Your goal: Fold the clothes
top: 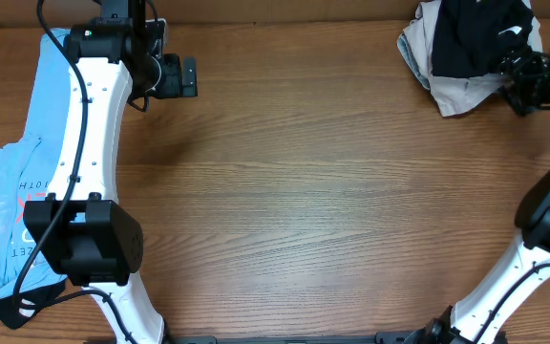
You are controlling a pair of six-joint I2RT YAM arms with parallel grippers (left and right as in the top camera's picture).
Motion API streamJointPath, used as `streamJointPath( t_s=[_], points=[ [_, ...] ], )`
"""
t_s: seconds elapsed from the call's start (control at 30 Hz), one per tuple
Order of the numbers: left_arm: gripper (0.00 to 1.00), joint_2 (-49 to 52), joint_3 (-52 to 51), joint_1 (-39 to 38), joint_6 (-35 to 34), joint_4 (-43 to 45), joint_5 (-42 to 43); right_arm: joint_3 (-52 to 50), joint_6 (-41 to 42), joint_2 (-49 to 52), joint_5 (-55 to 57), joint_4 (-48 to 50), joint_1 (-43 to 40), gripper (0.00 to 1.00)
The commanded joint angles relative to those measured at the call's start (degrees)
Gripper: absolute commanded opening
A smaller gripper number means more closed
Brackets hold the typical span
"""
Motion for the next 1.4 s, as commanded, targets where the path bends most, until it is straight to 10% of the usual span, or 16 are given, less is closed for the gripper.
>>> streamJointPath(
  t_s=[0.0, 0.7, 1.37],
  points=[
    [1.0, 0.57, 0.07, -0.24, 1.29, -0.24, 0.63, 0.87, -2.95, -10.51, 1.25, -2.8, -1.22, 0.92],
    [1.0, 0.59, 0.07, -0.24, 1.27, -2.1, 0.63, 0.87, -16.85, -50.05, 12.33, -26.73, 13.77, 1.0],
    [1.0, 0.59, 0.07, -0.24, 1.27, -2.1, 0.63, 0.81, -16.83, -52.19, 12.41, -36.02, 18.56, 1.0]
  ],
)
